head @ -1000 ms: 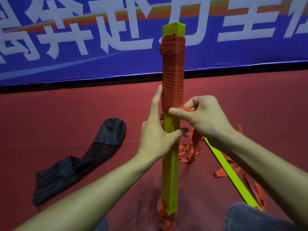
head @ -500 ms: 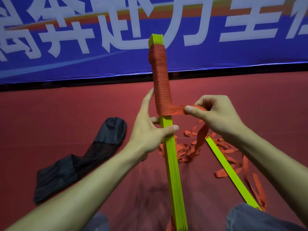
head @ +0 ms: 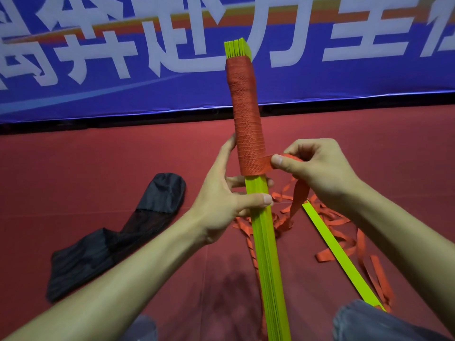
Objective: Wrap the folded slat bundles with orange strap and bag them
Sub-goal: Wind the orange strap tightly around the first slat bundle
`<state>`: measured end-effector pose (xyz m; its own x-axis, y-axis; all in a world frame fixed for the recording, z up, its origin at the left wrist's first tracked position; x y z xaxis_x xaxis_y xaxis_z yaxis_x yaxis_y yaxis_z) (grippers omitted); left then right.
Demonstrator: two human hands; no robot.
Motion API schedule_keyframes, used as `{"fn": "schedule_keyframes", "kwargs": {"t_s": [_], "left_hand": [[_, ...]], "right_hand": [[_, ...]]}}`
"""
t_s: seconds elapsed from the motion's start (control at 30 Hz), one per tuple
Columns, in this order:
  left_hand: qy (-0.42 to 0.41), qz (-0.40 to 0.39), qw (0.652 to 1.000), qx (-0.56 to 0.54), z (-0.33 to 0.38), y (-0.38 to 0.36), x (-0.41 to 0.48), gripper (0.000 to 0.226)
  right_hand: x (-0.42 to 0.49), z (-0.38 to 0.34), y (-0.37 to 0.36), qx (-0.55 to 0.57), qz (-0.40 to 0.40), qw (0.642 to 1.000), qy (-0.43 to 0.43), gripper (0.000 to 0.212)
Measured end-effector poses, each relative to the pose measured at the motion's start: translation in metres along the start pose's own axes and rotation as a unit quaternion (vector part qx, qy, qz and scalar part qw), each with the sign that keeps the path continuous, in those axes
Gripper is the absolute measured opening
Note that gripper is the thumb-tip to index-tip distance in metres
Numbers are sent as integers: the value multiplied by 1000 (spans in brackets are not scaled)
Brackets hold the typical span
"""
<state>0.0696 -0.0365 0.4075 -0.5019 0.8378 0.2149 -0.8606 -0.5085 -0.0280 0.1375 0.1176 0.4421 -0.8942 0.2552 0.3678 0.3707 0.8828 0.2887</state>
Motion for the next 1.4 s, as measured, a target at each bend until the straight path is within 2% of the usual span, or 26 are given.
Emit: {"fn": "schedule_keyframes", "kwargs": {"t_s": [0.2,0.27,0.33,0.4,0.47,0.57,0.67,0.73,1.0,1.1,1.27,1.4], "left_hand": [[-4,-58,998,-34,2,-7,0,93],[-9,-74,996,-46,3,-8,-1,87],[-13,-82,995,-47,2,-8,-1,91],[-18,-98,993,-56,2,-8,-2,97],[-14,-106,993,-56,3,-8,-2,102],[-26,-55,998,-24,6,-9,0,117],[-89,24,992,84,10,-14,0,124],[-102,77,982,142,13,-12,-1,126],[-61,172,939,292,16,-6,-6,129],[-54,157,946,279,14,-1,-5,125],[-41,138,962,232,12,10,-4,121],[-39,119,978,164,14,14,-6,120]], "right_hand": [[0,3,-6,94,-52,994,-6,24],[1,5,-9,124,-76,989,-14,31],[-1,7,-15,144,-133,980,-22,34],[-7,2,-22,174,-200,964,-35,26],[-11,-4,-24,194,-218,956,-38,20],[-11,-7,-24,193,-161,967,-44,14],[-10,-12,-22,112,-100,988,-29,19],[-9,-16,-21,74,-67,995,-16,19],[-10,-21,-28,5,45,999,-29,37],[-10,-22,-29,-12,45,998,-35,44],[-6,-20,-20,-45,-5,999,-17,25],[-3,-10,-8,-6,11,1000,-11,21]]}}
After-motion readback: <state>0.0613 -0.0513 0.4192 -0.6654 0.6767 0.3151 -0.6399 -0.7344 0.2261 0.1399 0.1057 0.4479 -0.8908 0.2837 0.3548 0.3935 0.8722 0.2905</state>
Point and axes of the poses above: each hand's wrist, its own x-axis towards the middle knuckle, its own y-axis out of the back of the hand, z = x × y, the point moved 4 cm from there along x, towards the middle knuckle, and after that the axes turned 9 degrees about -z, right-handed, at the moved point
